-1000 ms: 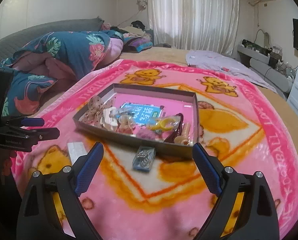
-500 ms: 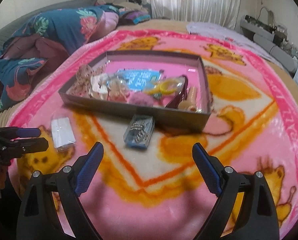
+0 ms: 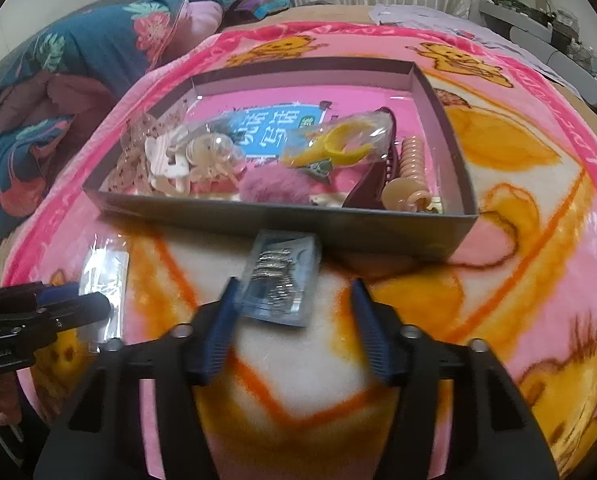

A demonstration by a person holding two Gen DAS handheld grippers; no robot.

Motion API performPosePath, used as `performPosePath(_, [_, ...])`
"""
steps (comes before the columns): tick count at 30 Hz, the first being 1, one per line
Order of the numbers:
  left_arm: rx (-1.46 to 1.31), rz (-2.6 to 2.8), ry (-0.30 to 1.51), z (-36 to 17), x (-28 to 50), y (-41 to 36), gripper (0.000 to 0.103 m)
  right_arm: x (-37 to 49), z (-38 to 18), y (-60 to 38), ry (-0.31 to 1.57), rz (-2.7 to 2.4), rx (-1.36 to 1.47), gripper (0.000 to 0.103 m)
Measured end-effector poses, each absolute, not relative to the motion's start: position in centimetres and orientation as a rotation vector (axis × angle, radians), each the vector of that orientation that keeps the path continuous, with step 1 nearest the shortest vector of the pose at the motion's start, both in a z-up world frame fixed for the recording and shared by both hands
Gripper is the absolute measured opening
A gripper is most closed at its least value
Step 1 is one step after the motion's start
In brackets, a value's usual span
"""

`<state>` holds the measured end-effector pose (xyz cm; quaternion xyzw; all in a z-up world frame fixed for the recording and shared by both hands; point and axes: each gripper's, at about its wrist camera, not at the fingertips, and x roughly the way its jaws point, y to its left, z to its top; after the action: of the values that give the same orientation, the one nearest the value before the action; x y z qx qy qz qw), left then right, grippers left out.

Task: Organize jewelry
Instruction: 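Grasp the clear plastic packet with the left tool while the right tool grasps the clear hairpin box, then carry the plastic packet and hairpin box into the box and open both tools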

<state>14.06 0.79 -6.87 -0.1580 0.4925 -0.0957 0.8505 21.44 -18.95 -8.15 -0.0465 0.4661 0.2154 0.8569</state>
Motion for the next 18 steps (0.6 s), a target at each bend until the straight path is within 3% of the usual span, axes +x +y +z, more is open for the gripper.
performPosePath(2, [-0.307, -0.205, 1.031, -6.6, 14.0, 0.4, 0.025, 21.3, -8.0, -18.8, 0.979, 0.468, -0.101, 0.032])
performPosePath(18, [-0.208, -0.208, 0.928, -3.4, 12.5, -0.6, 0.019, 17.6, -3.3, -22.2, 0.869, 0.559, 0.073, 0.031])
